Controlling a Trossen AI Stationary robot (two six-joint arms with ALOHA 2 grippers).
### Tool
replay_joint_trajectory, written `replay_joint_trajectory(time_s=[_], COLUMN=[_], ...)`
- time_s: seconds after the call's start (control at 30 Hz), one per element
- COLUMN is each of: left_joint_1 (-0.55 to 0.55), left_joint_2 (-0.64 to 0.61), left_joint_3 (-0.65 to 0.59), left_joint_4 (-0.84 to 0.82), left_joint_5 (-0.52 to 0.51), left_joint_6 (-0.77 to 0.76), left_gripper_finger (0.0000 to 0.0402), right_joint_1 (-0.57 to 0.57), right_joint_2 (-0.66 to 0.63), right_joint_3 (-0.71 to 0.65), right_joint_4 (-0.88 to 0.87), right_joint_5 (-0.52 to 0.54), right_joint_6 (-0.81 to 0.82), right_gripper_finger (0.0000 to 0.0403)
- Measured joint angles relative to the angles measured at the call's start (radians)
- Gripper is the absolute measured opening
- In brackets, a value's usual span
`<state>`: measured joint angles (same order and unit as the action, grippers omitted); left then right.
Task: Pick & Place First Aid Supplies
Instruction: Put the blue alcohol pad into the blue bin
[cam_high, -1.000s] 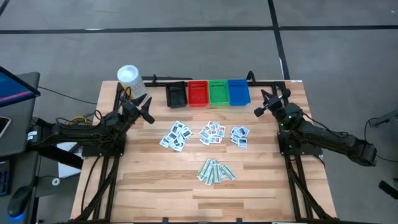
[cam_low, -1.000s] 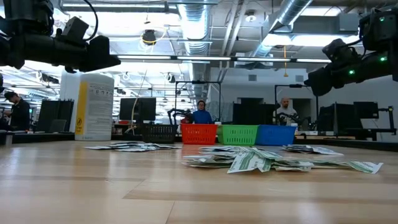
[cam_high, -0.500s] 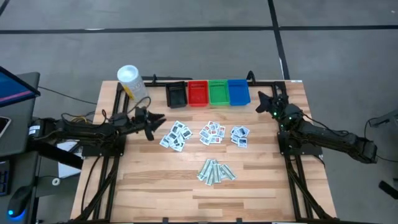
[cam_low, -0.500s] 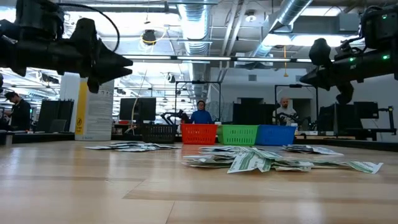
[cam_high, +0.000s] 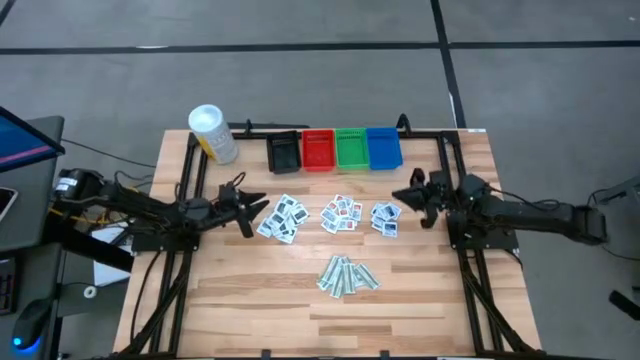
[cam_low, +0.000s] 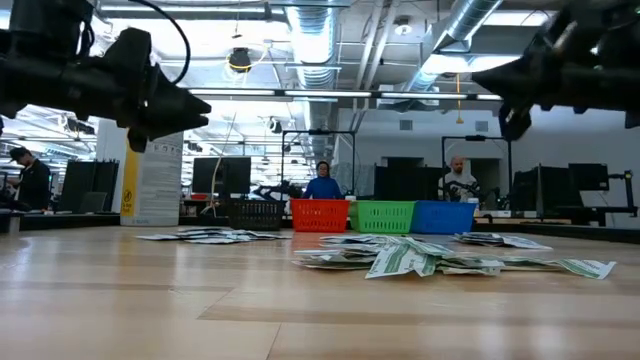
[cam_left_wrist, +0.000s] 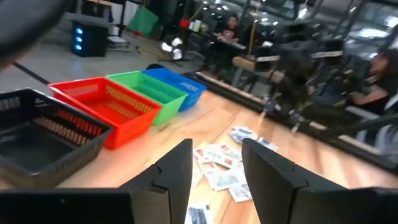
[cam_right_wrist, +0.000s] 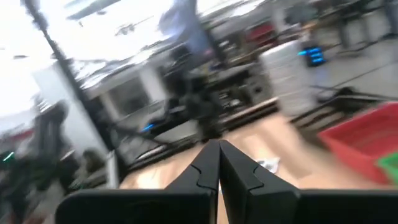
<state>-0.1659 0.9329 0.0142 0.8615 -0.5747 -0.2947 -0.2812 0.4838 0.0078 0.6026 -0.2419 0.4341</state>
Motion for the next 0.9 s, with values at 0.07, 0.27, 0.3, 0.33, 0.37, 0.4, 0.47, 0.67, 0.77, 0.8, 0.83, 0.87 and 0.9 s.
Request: replay_joint_trajectory(time_s=[0.07, 0.27, 0.3, 0.33, 0.37, 0.4, 0.47, 0.67, 0.77, 0.8, 0.83, 0.87, 0.9], left_joint_1=[-0.046, -0.089, -0.086, -0.084, -0.083, -0.084, -0.084, -0.083, -0.083, -0.083, -0.083, -0.083, -0.082], left_joint_2=[0.024, 0.101, 0.107, 0.110, 0.111, 0.109, 0.103, 0.101, 0.100, 0.101, 0.101, 0.101, 0.101], left_joint_3=[0.009, 0.073, 0.082, 0.088, 0.092, 0.092, 0.092, 0.092, 0.092, 0.092, 0.092, 0.092, 0.092], left_joint_4=[-0.015, -0.016, -0.016, -0.014, -0.014, -0.011, -0.008, 0.013, 0.032, 0.035, 0.035, 0.035, 0.035], left_joint_5=[-0.069, -0.137, -0.137, -0.137, -0.132, -0.128, -0.120, -0.116, -0.116, -0.116, -0.116, -0.116, -0.116], left_joint_6=[0.003, 0.098, 0.104, 0.104, 0.103, 0.103, 0.105, 0.085, 0.078, 0.079, 0.080, 0.080, 0.080], left_gripper_finger=[0.0140, 0.0140, 0.0140, 0.0140, 0.0140, 0.0140, 0.0140, 0.0140, 0.0140, 0.0140, 0.0140, 0.0140, 0.0140], right_joint_1=[0.051, 0.166, 0.177, 0.182, 0.185, 0.186, 0.185, 0.172, 0.172, 0.172, 0.172, 0.172, 0.172], right_joint_2=[0.000, 0.002, 0.002, 0.002, 0.002, 0.002, 0.002, 0.002, 0.015, 0.023, 0.035, 0.050, 0.068], right_joint_3=[0.000, 0.000, 0.000, 0.000, 0.000, 0.000, 0.000, 0.000, 0.000, 0.000, 0.000, 0.000, 0.001], right_joint_4=[-0.034, -0.132, -0.151, -0.167, -0.177, -0.182, -0.184, -0.184, -0.192, -0.192, -0.192, -0.195, -0.206], right_joint_5=[0.003, 0.006, 0.015, 0.032, 0.061, 0.095, 0.161, 0.194, 0.194, 0.194, 0.195, 0.195, 0.200], right_joint_6=[-0.037, -0.154, -0.188, -0.213, -0.224, -0.225, -0.225, -0.227, -0.261, -0.277, -0.289, -0.304, -0.320], right_gripper_finger=[0.0000, 0.0000, 0.0000, 0.0000, 0.0000, 0.0000, 0.0000, 0.0000, 0.0000, 0.0000, 0.0000, 0.0000, 0.0000])
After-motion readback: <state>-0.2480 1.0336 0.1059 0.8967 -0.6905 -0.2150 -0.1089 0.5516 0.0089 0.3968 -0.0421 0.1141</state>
